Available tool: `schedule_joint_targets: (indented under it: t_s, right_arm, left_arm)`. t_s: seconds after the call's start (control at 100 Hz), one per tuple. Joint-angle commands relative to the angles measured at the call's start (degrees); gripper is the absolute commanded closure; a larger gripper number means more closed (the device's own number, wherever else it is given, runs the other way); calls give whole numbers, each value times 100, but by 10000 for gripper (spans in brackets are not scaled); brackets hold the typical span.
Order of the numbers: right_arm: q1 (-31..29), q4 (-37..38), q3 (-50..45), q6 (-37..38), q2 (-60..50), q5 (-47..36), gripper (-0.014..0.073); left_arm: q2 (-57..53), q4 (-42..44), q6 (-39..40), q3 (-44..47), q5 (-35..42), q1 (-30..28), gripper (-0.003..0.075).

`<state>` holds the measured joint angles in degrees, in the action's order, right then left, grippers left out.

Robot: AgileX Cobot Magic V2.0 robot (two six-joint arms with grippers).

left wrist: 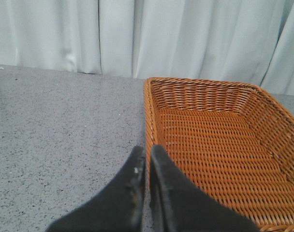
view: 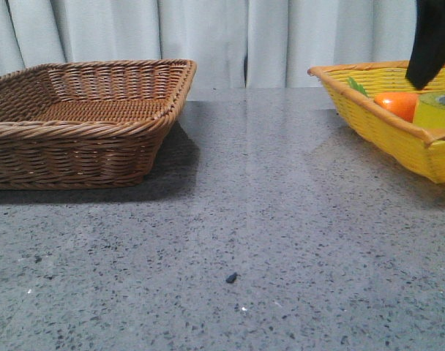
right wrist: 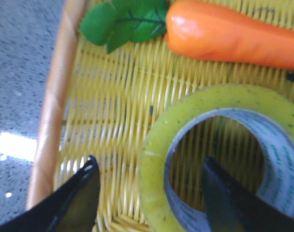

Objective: Transfer tape with both arms
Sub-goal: 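Lower the right gripper into the yellow basket and grasp the yellow tape roll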

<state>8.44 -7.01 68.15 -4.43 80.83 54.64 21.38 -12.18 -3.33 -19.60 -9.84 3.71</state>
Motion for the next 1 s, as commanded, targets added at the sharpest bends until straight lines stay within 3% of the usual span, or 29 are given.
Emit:
schedule_joint_targets:
  t_s: [0.0, 0.3, 0.54, 0.64, 0.81, 0.99]
  right_arm:
    - [-2, -15, 260, -73, 142, -96, 209]
    - [-2, -15, 287, -73, 756, -17, 238]
    - [-2, -15, 287, -73, 764, -17, 571]
    - [-2, -15, 287, -73, 764, -17, 663]
    - [-2, 49, 402, -73, 753, 70, 668]
    - [31, 49, 1308, -73, 722, 1044, 668]
  left_arm:
    - [77, -22, -1, -207, 550, -12, 741]
    - [77, -22, -1, -207, 579, -12, 741]
    - [77, -22, -1, -207, 579, -12, 741]
    - [77, -22, -1, -207, 579, -12, 741]
    - [77, -22, -1, -207, 579, -12, 741]
    - [77, -22, -1, -207, 579, -12, 741]
